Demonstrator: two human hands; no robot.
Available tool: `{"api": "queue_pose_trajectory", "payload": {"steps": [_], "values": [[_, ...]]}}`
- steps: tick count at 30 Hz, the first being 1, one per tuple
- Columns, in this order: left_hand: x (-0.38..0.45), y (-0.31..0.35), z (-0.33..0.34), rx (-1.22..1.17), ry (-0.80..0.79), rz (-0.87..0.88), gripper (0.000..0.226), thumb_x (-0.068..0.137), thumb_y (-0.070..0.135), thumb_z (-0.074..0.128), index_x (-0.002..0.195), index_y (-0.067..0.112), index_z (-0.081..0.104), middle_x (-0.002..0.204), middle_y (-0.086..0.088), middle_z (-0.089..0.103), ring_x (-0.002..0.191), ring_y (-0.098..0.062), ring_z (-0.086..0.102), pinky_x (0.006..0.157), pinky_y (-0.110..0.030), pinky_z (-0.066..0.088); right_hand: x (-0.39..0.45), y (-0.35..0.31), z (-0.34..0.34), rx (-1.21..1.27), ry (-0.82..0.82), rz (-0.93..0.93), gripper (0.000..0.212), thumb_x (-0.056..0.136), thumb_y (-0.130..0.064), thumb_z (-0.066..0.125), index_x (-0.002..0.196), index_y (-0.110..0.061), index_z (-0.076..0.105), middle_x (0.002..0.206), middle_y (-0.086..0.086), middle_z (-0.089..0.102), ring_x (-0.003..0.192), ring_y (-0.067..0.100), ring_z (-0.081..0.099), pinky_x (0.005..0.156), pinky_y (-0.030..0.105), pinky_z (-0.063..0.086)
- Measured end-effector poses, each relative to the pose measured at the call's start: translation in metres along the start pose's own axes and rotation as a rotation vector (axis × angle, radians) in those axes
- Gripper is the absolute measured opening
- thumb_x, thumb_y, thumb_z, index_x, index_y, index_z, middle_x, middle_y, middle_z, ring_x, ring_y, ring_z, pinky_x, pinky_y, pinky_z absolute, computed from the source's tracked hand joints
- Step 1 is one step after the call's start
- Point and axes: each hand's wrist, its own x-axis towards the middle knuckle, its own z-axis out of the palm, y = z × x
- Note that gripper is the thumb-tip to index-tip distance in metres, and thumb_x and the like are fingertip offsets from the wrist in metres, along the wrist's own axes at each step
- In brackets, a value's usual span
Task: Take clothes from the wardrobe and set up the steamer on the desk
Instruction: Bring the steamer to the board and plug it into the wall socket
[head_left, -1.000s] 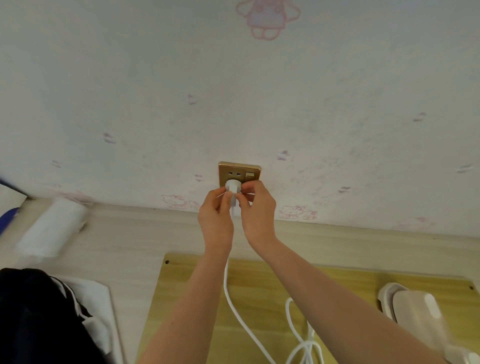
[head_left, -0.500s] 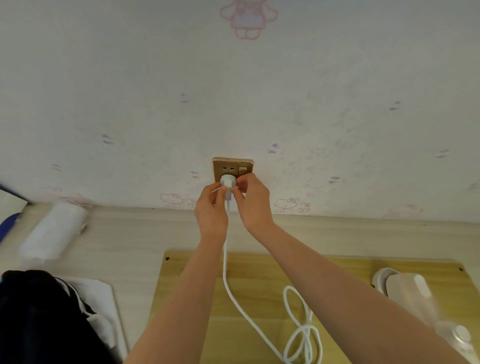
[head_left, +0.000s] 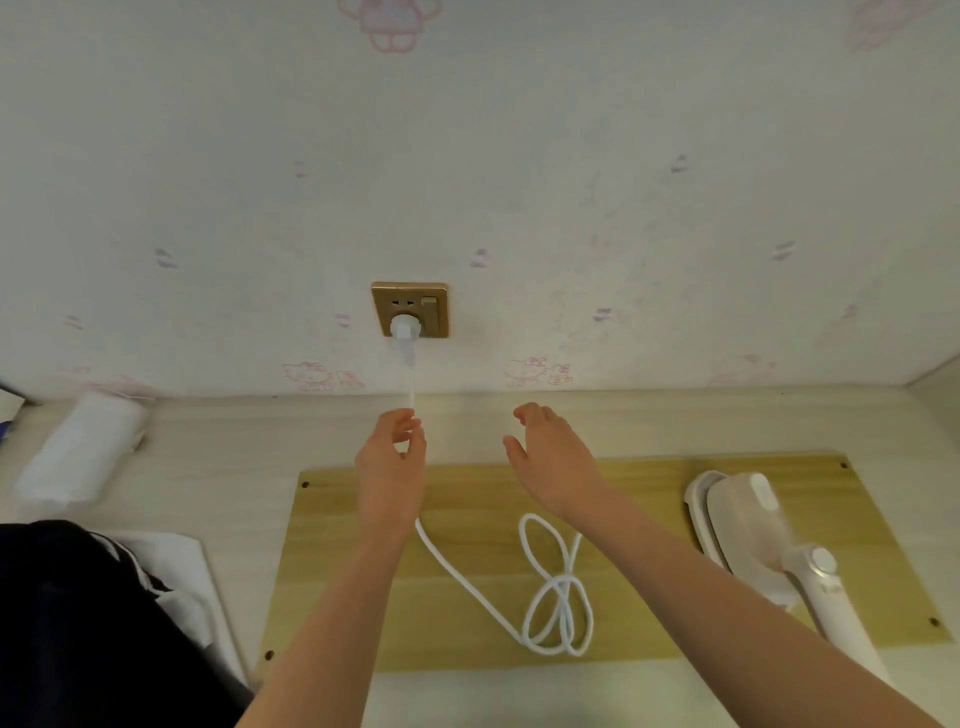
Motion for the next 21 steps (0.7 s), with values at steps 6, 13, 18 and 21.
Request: {"api": "queue_pose_trajectory", "payload": {"steps": [6,13,18,21], "values": [[-0.067,-0.013,0.013,0.231,-0.15,0.158,0.028,0.095,0.018,0.053,0.123,0.017,0.059,0.113,0.002,0.068,0.11,-0.016,0.06,0.094,-0.032,0.047,-0.066,0.037,-0.001,-0.113,-0.029,-0.029,0.043,0.1,-0.025,0.04,0.14,-0.01,0.035,0.137,0.008,0.045,0.126,0.024,0.041,0.1,0.034,0.041],[-0.182,-0.004,0.01,0.35,-0.138,0.262,0.032,0.094,0.019,0.054,0.125,0.022,0.058,0.108,0.008,0.066,0.101,-0.014,0.059,0.08,-0.033,0.051,-0.172,0.073,-0.004,-0.217,-0.019,-0.117,0.043,0.101,-0.031,0.038,0.139,-0.011,0.037,0.137,0.007,0.047,0.128,0.025,0.039,0.102,0.034,0.039],[-0.276,-0.005,0.008,0.43,-0.145,0.361,0.03,0.093,0.017,0.055,0.122,0.021,0.058,0.103,0.007,0.065,0.098,-0.014,0.058,0.07,-0.031,0.052,-0.257,0.106,-0.001,-0.237,-0.002,-0.152,0.048,0.101,-0.032,0.037,0.144,-0.012,0.032,0.139,0.006,0.044,0.13,0.023,0.037,0.106,0.031,0.035],[-0.33,-0.008,0.01,0.515,-0.169,0.477,0.029,0.084,0.011,0.067,0.112,0.014,0.066,0.09,0.002,0.069,0.087,-0.02,0.065,0.064,-0.033,0.055,-0.308,0.123,0.001,-0.238,-0.003,-0.142,0.046,0.101,-0.032,0.038,0.141,-0.011,0.035,0.137,0.007,0.046,0.128,0.024,0.039,0.103,0.032,0.038]]}}
